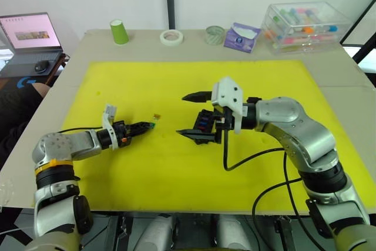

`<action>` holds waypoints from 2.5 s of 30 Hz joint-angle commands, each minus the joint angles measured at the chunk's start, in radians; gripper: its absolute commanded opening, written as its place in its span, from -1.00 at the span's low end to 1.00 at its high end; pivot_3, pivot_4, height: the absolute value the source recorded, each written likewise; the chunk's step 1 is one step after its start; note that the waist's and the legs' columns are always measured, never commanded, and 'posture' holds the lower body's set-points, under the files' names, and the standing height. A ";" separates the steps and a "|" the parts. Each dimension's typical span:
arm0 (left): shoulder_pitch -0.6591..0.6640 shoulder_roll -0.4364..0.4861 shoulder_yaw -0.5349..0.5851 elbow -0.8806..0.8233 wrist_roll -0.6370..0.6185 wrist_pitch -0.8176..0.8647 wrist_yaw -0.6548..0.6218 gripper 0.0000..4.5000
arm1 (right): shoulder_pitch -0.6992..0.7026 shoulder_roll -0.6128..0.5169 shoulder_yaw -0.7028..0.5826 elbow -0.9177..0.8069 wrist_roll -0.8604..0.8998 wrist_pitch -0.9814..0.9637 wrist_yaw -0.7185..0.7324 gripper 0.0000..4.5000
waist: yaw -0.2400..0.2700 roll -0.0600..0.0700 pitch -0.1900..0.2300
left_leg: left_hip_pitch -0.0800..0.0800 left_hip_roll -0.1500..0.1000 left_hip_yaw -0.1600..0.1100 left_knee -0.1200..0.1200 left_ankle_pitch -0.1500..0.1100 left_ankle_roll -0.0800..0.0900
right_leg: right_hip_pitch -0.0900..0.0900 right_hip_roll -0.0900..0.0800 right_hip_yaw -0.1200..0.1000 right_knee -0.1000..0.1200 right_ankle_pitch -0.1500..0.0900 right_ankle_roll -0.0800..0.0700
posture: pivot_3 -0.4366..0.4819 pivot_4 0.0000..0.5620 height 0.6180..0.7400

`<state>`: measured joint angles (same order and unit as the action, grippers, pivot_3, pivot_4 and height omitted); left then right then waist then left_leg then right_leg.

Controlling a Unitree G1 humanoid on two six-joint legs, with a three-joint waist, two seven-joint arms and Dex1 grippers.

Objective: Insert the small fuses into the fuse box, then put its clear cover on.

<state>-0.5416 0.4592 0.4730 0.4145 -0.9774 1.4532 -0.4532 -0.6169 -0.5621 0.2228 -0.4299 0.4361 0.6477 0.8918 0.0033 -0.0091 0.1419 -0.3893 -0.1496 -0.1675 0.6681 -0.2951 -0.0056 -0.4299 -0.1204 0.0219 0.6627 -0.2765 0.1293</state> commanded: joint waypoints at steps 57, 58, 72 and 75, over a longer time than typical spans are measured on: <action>-0.039 0.172 -0.503 -0.632 0.302 -0.852 -0.756 -1.00 | -0.147 -0.072 -0.162 0.039 0.379 0.432 -0.008 -0.81 | -0.015 0.001 0.000 | -0.002 0.003 0.000 -0.003 0.000 0.000 | 0.002 0.001 0.000 -0.013 0.000 0.000 | -0.05 -0.47 1.00; -0.038 0.171 -0.505 -0.633 0.304 -0.855 -0.757 -1.00 | -0.147 -0.072 -0.162 0.038 0.379 0.431 -0.007 -0.96 | -0.015 0.001 0.000 | -0.002 0.002 0.000 -0.003 0.000 0.000 | 0.002 0.001 0.000 -0.012 0.000 0.000 | -0.05 -0.47 1.00; 0.000 0.205 -0.511 -0.618 0.369 -0.887 -0.752 -0.37 | -0.175 -0.168 -0.118 0.021 0.345 0.475 0.003 -1.00 | -0.014 0.001 0.000 | -0.002 0.002 0.000 -0.003 0.000 0.000 | 0.002 0.001 0.000 -0.013 0.000 0.000 | -0.05 -0.47 1.00; 0.030 0.223 -0.530 -0.611 0.430 -0.949 -0.757 0.09 | -0.208 -0.244 -0.040 0.016 0.244 0.466 -0.026 -1.00 | -0.015 0.001 0.000 | -0.002 0.002 0.000 -0.004 0.000 0.000 | 0.002 0.001 0.000 -0.013 0.000 0.000 | -0.05 -0.47 1.00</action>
<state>-0.5100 0.6772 -0.0499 -0.1868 -0.5740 0.5437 -1.2066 -0.7912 -0.7883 0.1587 -0.3869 0.7338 1.1297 0.8762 -0.0114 -0.0077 0.1422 -0.3917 -0.1471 -0.1673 0.6644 -0.2949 -0.0058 -0.4281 -0.1194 0.0215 0.6501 -0.2765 0.1291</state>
